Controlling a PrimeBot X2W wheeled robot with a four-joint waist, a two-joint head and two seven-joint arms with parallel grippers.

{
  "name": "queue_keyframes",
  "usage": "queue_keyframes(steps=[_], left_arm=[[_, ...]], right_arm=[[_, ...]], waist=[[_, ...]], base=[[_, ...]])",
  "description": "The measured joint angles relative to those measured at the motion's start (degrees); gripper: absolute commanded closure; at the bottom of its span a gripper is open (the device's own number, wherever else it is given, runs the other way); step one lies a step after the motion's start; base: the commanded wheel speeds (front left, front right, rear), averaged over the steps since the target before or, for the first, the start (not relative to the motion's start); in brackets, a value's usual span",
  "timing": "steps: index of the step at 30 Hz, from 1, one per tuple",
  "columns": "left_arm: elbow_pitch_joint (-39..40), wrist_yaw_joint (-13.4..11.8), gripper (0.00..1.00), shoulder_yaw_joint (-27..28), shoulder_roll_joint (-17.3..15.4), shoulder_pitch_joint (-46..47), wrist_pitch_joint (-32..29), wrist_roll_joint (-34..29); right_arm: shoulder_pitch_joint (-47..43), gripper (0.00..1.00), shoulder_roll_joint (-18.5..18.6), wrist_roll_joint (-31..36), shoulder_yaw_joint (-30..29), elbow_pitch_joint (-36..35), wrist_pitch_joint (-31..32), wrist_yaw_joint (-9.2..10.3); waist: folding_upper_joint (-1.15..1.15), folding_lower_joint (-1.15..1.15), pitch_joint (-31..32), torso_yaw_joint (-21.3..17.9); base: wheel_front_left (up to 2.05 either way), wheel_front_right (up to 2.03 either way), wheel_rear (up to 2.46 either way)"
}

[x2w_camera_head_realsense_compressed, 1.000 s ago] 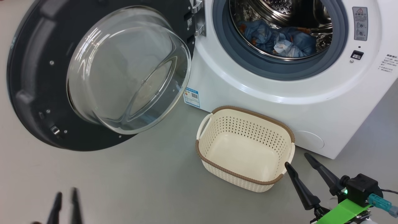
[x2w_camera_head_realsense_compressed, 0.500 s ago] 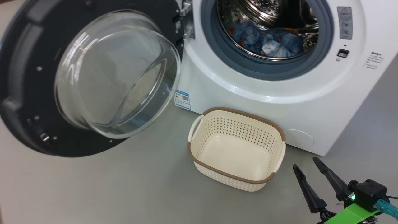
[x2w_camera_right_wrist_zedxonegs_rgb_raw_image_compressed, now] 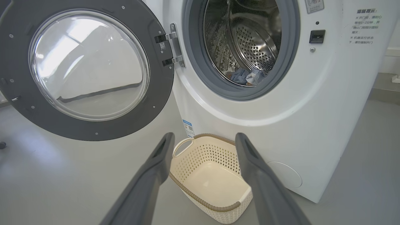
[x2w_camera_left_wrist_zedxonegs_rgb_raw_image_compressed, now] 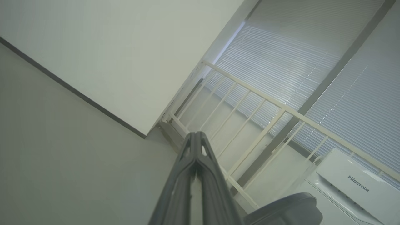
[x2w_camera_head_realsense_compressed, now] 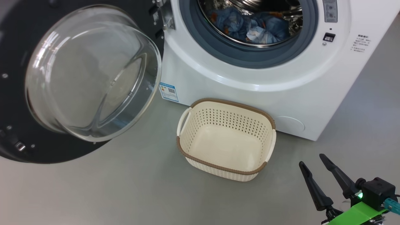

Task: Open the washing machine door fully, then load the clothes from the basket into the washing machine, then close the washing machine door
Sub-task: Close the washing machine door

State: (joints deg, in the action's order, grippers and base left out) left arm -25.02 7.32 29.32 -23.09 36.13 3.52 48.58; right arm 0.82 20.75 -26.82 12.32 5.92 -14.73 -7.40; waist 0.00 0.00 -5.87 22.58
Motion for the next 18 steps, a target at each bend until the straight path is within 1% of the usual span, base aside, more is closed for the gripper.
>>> queue_keyframes(steps=[4, 5, 7, 9, 11, 14, 18], left_arm=[[-8.32, -0.08, 1.0, -0.43, -2.64, 3.92, -11.84, 5.47], [-8.32, -0.08, 1.0, -0.43, -2.64, 3.92, -11.84, 5.47], [-11.6, -1.07, 1.0, -0.48, -3.47, 5.37, -18.31, 8.28], [-13.66, -2.52, 1.0, -0.87, -4.31, 6.22, -22.56, 9.4], [-14.7, -3.12, 1.0, -0.97, -5.13, 6.78, -26.57, 10.82], [-15.11, -4.25, 1.0, -2.79, -5.73, 7.27, -32.28, 11.2], [-14.32, -6.2, 1.0, -4.08, -5.56, 7.21, -36.44, 11.27]], right_arm=[[0.12, 0.0, 0.27, 0.0, -0.09, -0.3, 0.0, 0.0], [0.12, 0.0, 0.27, 0.0, -0.09, -0.3, 0.0, 0.0], [0.24, 0.0, 0.4, 0.0, -0.22, -0.33, 0.0, 0.0], [0.27, 0.0, 0.56, 0.0, -0.38, -0.47, 0.0, 0.0], [0.29, 0.0, 0.65, 0.0, -0.52, -0.64, 0.0, 0.0], [0.29, 0.0, 0.66, -0.01, -0.88, -0.75, 0.0, 0.0], [0.29, 0.0, 0.79, -0.01, -1.42, -0.97, 0.0, 0.0]], waist=[[0.0, 0.0, -1.16, -0.64], [0.0, 0.0, -1.16, -0.64], [0.0, 0.0, -1.66, -0.94], [0.0, 0.0, -2.12, -1.22], [0.0, 0.0, -2.51, -1.48], [0.0, 0.0, -3.08, -1.85], [0.0, 0.0, -3.48, -2.0]], base=[[0.0, 0.0, 0.0], [0.0, 0.0, 0.0], [0.0, 0.0, 0.0], [0.0, 0.0, 0.0], [0.0, 0.0, 0.0], [0.0, 0.0, 0.0], [0.0, 0.0, 0.0]])
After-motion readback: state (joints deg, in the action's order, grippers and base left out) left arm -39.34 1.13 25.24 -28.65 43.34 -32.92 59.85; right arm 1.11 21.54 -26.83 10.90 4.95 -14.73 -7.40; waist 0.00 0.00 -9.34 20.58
